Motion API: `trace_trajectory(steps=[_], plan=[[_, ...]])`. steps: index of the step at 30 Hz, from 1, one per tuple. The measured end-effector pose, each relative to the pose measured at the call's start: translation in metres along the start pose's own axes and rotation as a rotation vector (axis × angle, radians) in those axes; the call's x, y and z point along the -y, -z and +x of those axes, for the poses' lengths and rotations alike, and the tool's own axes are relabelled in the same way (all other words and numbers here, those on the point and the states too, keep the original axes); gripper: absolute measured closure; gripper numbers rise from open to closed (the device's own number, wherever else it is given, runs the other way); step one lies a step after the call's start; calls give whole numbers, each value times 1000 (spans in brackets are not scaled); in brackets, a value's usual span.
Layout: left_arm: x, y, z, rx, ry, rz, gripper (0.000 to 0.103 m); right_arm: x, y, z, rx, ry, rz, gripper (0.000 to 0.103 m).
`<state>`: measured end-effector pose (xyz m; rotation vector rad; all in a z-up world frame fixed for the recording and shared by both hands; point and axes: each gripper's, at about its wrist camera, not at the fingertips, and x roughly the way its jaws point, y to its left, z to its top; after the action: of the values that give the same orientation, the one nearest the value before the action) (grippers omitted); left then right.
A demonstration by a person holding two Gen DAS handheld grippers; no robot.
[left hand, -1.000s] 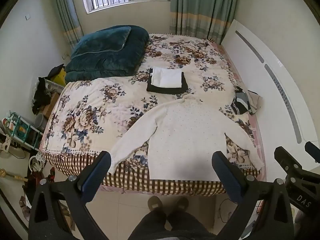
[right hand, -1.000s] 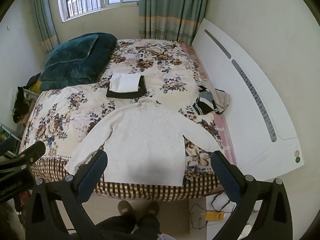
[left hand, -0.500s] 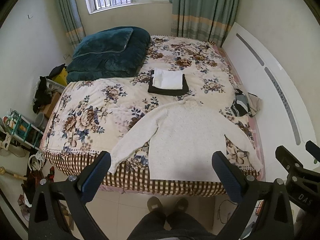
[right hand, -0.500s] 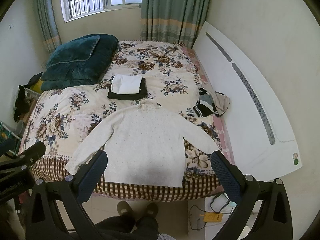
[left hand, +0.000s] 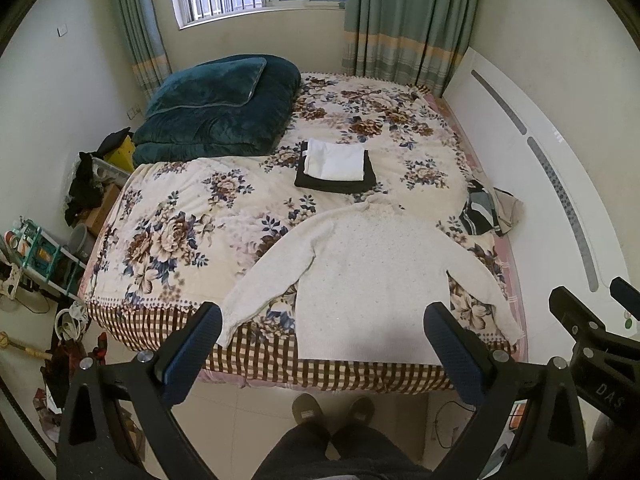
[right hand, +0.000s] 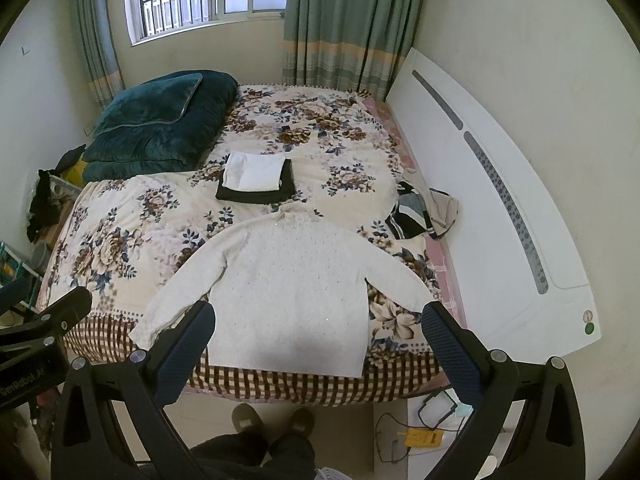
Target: Fold small clothes
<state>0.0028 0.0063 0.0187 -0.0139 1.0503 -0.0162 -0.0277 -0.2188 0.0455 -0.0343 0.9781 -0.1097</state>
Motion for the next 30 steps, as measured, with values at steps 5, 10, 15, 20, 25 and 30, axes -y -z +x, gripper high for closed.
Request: trace_trajectory(steps=[5,10,15,20,25,30], plan=[[0,1,-4,5,0,-2,0,0,-4,-5,2,-1,1,0],[0,1,-4,6,0,-1,0,1,-7,-9,4,-1,3,0],[0,0,-5,7,2,-5,0,-1,-21,-16,7,-3,-2,0],[0,2,-5,9,3,-4,0,-3,-24,-18,10,-2,-2,0],[0,2,-5,10,4,-4,0,-5,-36,-24,17,-3,-4,0],[0,2,-5,12,5,-4,0,-6,-41,-26,20,-3,-6,0]])
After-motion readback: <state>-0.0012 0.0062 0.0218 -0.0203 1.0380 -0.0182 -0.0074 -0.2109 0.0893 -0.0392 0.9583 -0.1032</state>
